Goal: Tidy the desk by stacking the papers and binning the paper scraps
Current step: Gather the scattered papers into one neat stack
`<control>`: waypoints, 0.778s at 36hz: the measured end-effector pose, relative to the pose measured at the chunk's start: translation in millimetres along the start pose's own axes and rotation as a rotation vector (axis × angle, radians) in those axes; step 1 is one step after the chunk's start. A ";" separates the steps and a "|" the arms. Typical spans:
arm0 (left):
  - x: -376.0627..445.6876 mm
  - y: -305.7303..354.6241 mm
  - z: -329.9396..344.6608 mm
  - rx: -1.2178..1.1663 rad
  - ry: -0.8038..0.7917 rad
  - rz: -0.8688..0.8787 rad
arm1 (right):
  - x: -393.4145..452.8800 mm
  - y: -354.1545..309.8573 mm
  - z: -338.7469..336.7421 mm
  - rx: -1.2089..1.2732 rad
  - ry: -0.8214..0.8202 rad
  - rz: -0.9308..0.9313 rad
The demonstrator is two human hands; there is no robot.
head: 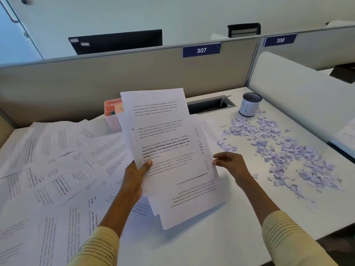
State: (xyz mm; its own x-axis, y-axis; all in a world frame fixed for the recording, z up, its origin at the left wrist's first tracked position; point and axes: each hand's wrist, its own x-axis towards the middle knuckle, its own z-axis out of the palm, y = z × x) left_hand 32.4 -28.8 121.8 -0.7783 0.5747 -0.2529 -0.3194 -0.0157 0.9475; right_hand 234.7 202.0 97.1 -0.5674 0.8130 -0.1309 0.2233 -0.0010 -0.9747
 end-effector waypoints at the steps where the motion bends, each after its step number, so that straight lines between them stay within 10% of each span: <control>1: -0.3 1.1 -0.5 -0.019 -0.004 0.004 | -0.1 1.7 -3.5 0.023 0.013 -0.002; 8: -4.1 4.5 -1.8 -0.041 -0.004 0.012 | -0.7 -5.4 2.6 -0.002 -0.173 0.081; 28: 2.9 14.1 -47.6 0.047 0.091 0.031 | 14.1 -52.7 -33.6 0.079 0.135 -0.028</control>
State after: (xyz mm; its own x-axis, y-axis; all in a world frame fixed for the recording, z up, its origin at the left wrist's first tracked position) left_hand -0.1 -66.3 125.1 -0.8343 0.4975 -0.2378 -0.2701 0.0072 0.9628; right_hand 241.6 233.1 152.7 -0.4596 0.8842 -0.0831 0.1429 -0.0187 -0.9896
